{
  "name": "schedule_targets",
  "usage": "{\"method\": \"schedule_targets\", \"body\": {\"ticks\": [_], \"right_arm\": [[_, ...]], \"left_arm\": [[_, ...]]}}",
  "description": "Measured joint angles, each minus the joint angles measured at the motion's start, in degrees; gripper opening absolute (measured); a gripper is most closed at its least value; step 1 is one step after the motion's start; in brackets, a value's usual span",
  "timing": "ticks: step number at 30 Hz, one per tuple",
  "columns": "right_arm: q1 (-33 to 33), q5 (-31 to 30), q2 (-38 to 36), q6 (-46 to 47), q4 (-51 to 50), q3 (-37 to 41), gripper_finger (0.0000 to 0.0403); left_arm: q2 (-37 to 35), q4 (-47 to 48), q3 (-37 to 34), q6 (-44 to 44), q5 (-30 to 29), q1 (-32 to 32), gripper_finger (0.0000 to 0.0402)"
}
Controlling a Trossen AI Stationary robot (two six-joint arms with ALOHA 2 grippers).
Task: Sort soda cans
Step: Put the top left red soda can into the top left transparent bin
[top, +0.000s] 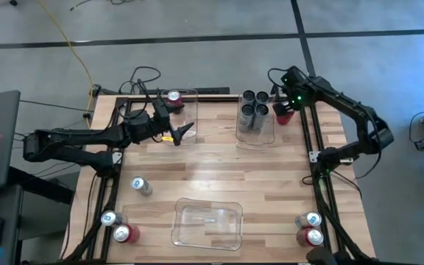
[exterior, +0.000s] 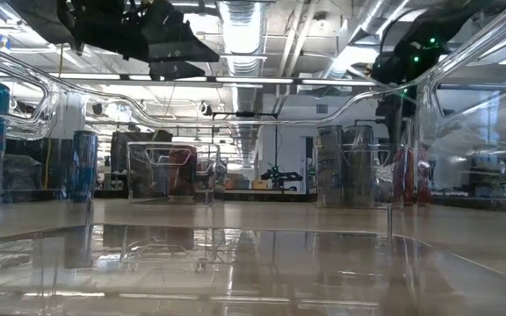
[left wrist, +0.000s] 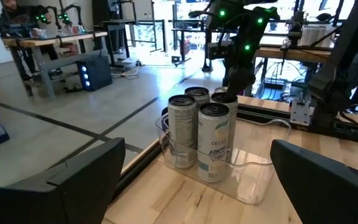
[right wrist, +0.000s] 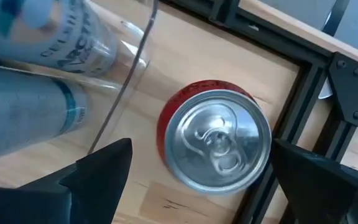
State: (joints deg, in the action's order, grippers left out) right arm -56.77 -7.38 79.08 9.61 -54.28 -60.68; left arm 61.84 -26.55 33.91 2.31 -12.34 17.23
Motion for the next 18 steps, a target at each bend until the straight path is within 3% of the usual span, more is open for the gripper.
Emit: {"method": "schedule_targets", "body": {"ticks": [9,18], "right_arm": [[0.03,-0.39,6.26,2.00,0.68,-0.01,0.0390],[0.10,-0.41,7.88,2.40,1.12,-0.11,0.0299]], "left_arm": [[0.00,0.07,0.00,0.00,-0.01,0.00,0.0399],[0.00,0.10,-0.02,0.03,-0.02,0.00,0.0399]]}}
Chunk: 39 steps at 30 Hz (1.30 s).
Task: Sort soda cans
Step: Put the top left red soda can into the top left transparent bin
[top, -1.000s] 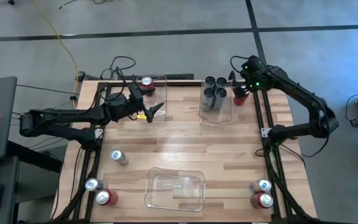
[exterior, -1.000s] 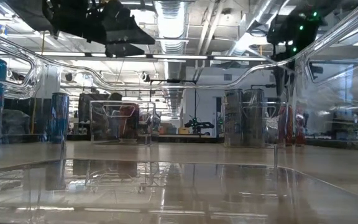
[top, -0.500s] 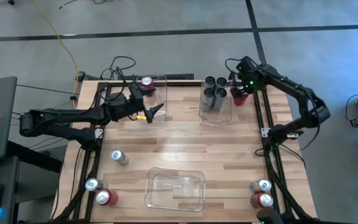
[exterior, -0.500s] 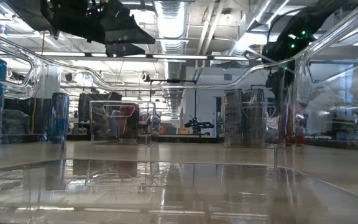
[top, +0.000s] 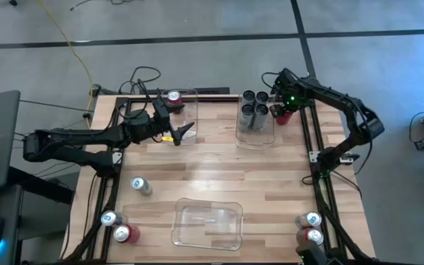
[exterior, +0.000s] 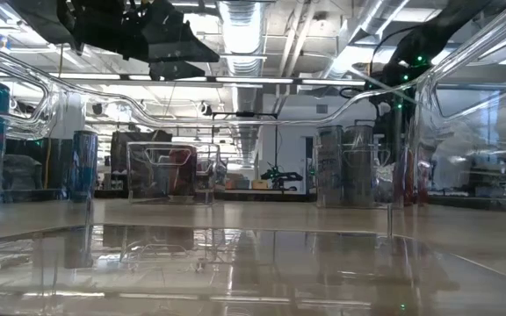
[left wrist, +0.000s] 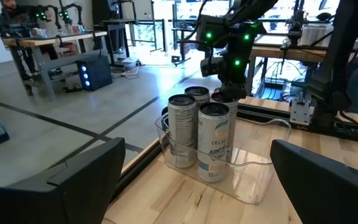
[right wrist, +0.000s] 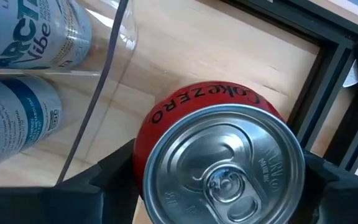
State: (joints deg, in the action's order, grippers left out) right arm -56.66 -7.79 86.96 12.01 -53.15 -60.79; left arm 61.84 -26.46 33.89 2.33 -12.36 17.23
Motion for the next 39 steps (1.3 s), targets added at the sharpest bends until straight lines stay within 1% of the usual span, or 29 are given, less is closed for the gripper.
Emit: {"method": "schedule_targets", "body": {"ticks": [5,8,13,16,19,23,26,29,34,37,39], "right_arm": [[0.00,0.24,-1.92,0.00,-0.56,0.23,0.0299],[0.59,0.24,-4.34,-0.12,-3.14,0.21,0.0299],[4.78,0.20,-10.45,0.05,-10.96,0.21,0.0300],[9.25,0.16,-14.85,2.51,-14.97,0.21,0.0302],[14.92,0.15,-19.62,6.35,-19.90,0.20,0.0302],[24.38,0.11,-25.69,13.93,-25.89,0.19,0.0304],[32.82,-0.03,-29.77,21.15,-28.34,0.17,0.0304],[41.91,-0.22,-32.62,29.11,-28.45,0.16,0.0304],[56.19,-4.37,-32.62,40.56,-26.89,0.14,0.0305],[62.33,-6.05,-30.14,43.53,-24.10,0.10,0.0305],[65.21,-6.29,-27.51,43.65,-20.66,0.10,0.0305]], "left_arm": [[0.00,0.00,0.00,0.01,0.00,0.00,0.0399],[0.00,0.06,0.00,0.01,0.00,0.00,0.0399],[0.00,0.15,0.00,0.01,-0.01,0.00,0.0399],[0.00,0.25,0.00,-0.01,0.00,0.00,0.0399],[-0.02,0.69,0.00,-0.34,0.00,-0.02,0.0399],[-0.02,1.24,0.00,-0.90,-0.02,-0.31,0.0399],[-0.02,1.42,-0.02,-0.93,-0.02,-0.80,0.0399],[-0.02,1.42,-0.02,-1.48,-0.04,-1.53,0.0399],[-0.02,1.42,-0.02,-1.57,-0.02,-3.32,0.0399],[-0.34,1.53,-0.02,-0.71,-0.02,-4.03,0.0399],[-1.02,1.90,-0.04,-0.14,-0.09,-4.13,0.0399]]}}
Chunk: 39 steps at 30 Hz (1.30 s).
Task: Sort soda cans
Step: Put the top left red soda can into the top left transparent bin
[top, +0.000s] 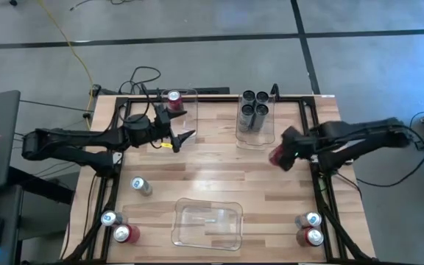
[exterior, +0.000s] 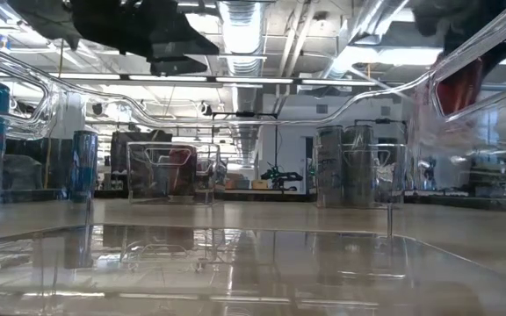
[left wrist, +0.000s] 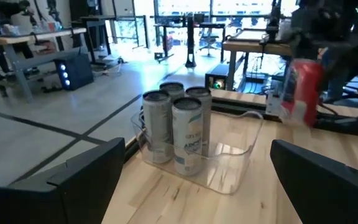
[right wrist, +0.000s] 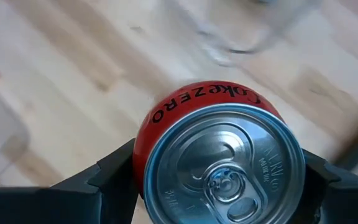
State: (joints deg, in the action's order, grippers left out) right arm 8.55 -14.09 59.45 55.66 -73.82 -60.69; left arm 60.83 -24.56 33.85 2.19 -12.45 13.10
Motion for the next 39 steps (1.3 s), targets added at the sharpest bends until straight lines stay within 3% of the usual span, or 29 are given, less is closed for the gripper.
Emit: {"method": "schedule_targets", "body": {"ticks": [7,23,29,39], "right_arm": [[2.48,-0.64,10.75,-9.46,12.74,-1.15,0.0305],[-7.29,-0.52,33.74,-41.63,30.06,-13.89,0.0305],[-7.53,0.81,41.42,-50.79,32.87,-17.94,0.0305],[-7.51,5.47,50.36,-57.03,33.20,-25.30,0.0306]], "left_arm": [[-3.52,7.87,-0.02,-1.78,-0.29,-0.14,0.0399],[-5.89,13.94,0.00,-3.56,-0.44,-7.23,0.0399],[-5.87,16.49,0.00,-4.39,-1.88,-8.16,0.0399],[-5.26,16.44,0.00,-6.59,-2.01,-9.43,0.0399]]}}
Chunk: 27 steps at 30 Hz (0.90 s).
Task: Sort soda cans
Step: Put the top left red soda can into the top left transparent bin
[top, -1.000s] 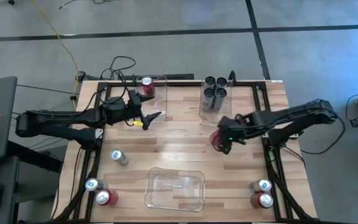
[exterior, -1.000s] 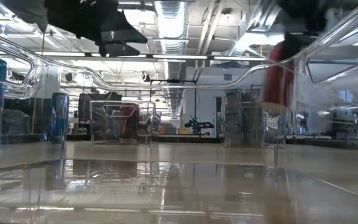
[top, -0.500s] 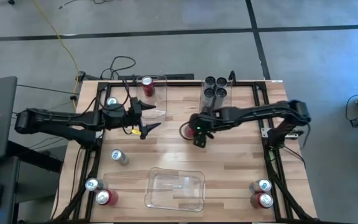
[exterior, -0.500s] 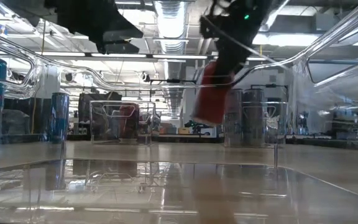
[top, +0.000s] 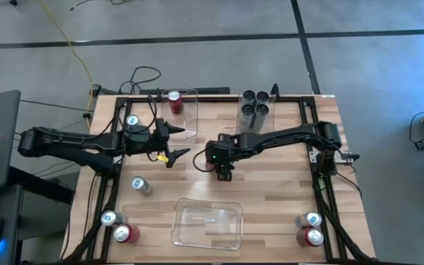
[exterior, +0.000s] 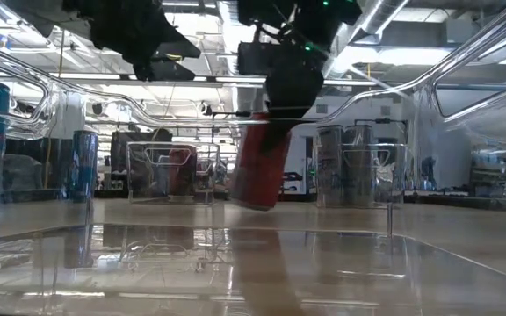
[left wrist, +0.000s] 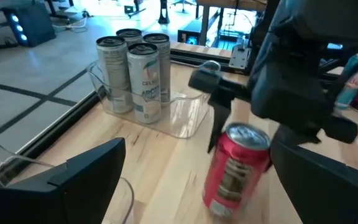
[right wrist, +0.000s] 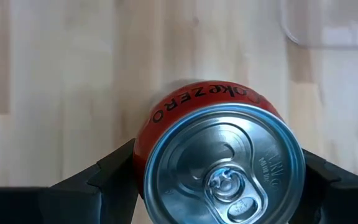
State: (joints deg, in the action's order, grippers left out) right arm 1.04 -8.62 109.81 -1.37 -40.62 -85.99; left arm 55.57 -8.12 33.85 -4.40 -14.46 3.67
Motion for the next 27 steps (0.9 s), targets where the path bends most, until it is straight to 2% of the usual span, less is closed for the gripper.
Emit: {"method": "schedule_targets", "body": {"ticks": [9,19,27], "right_arm": [[-0.24,1.43,2.04,-3.48,-0.21,-2.24,0.0314],[-0.17,1.72,2.00,-4.69,1.65,-2.24,0.0394],[0.42,1.72,0.43,-2.54,2.55,-2.18,0.0381]], "left_arm": [[3.75,-0.30,0.04,-1.49,-0.18,-0.34,0.0399],[4.53,-2.06,0.04,-1.47,-0.33,-0.39,0.0399],[4.53,-2.22,0.04,-2.28,-0.33,-0.82,0.0399]]}}
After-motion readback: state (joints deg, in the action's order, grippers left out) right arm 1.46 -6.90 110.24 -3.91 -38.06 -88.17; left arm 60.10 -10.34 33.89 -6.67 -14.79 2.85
